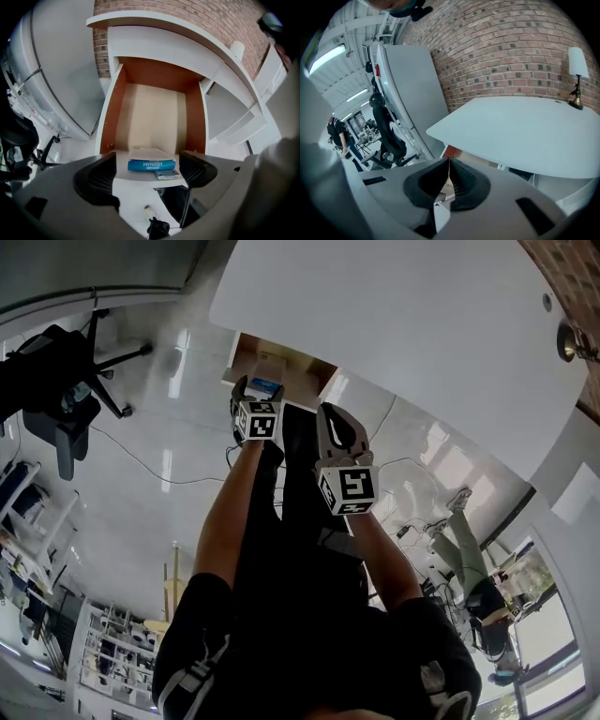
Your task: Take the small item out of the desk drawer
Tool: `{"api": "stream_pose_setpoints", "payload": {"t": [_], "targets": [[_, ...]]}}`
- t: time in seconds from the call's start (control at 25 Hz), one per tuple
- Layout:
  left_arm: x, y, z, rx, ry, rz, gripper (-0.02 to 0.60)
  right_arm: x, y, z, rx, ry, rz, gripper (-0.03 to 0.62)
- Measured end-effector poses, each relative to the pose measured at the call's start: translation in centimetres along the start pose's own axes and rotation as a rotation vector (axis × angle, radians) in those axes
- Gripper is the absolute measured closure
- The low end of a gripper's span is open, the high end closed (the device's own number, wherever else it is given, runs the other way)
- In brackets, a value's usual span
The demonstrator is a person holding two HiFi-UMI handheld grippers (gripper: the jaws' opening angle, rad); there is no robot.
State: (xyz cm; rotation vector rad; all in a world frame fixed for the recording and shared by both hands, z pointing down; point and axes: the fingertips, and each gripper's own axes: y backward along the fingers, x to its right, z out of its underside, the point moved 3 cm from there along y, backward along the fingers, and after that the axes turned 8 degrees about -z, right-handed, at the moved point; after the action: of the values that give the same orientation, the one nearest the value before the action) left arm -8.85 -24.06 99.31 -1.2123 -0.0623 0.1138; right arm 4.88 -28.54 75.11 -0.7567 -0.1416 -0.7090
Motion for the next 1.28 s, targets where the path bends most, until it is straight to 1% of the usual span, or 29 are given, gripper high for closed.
{"api": "stream_pose_setpoints", "payload": {"t": [0.08, 0.16, 0.24, 0.36, 0.52, 0.68, 0.76, 0.84, 1.04, 1.16, 1.28], "targets": [[0.0, -0.6, 0.1, -0.016, 0.017, 0.003, 0.161, 0.1, -0.5, 0.4, -0.015, -0.002, -0.01, 0.563], [0.5, -1.2, 0.2, -0.037, -0.01, 0.017, 0.146, 0.2, -1.0, 0.7, -0.024, -0.004, -0.016, 0.563], [0.8, -1.8, 0.5, -0.067, -0.033, 0.014, 0.138, 0.4, -1.5, 0.7, -0.029, -0.006, -0.021, 0.563], [0.8, -2.8, 1.2, -0.109, -0.042, -0.012, 0.137, 0.9, -1.9, 0.5, -0.035, -0.014, -0.025, 0.563], [0.9, -3.5, 1.2, -0.131, -0.044, -0.037, 0.137, 1.5, -2.1, 0.3, -0.038, -0.024, -0.026, 0.563], [1.0, -3.5, 1.4, -0.144, -0.046, -0.041, 0.138, 2.1, -1.9, 0.8, -0.052, -0.027, -0.02, 0.563], [1.0, -3.5, 1.3, -0.15, -0.04, -0.035, 0.15, 2.4, -1.8, 0.7, -0.054, -0.024, -0.015, 0.563], [0.9, -3.3, 1.1, -0.147, -0.035, -0.021, 0.167, 2.6, -1.7, 0.4, -0.051, -0.023, -0.009, 0.563], [0.7, -1.6, 1.2, -0.129, -0.039, 0.038, 0.173, 2.1, -0.7, 0.1, -0.043, -0.015, -0.001, 0.563], [0.4, 0.1, 0.5, -0.075, -0.029, 0.06, 0.182, 1.6, -0.1, 0.2, -0.042, 0.006, 0.014, 0.563], [-0.2, 3.5, -0.1, -0.004, -0.02, 0.079, 0.184, 0.2, 1.4, 0.1, -0.034, 0.026, 0.032, 0.563]]}}
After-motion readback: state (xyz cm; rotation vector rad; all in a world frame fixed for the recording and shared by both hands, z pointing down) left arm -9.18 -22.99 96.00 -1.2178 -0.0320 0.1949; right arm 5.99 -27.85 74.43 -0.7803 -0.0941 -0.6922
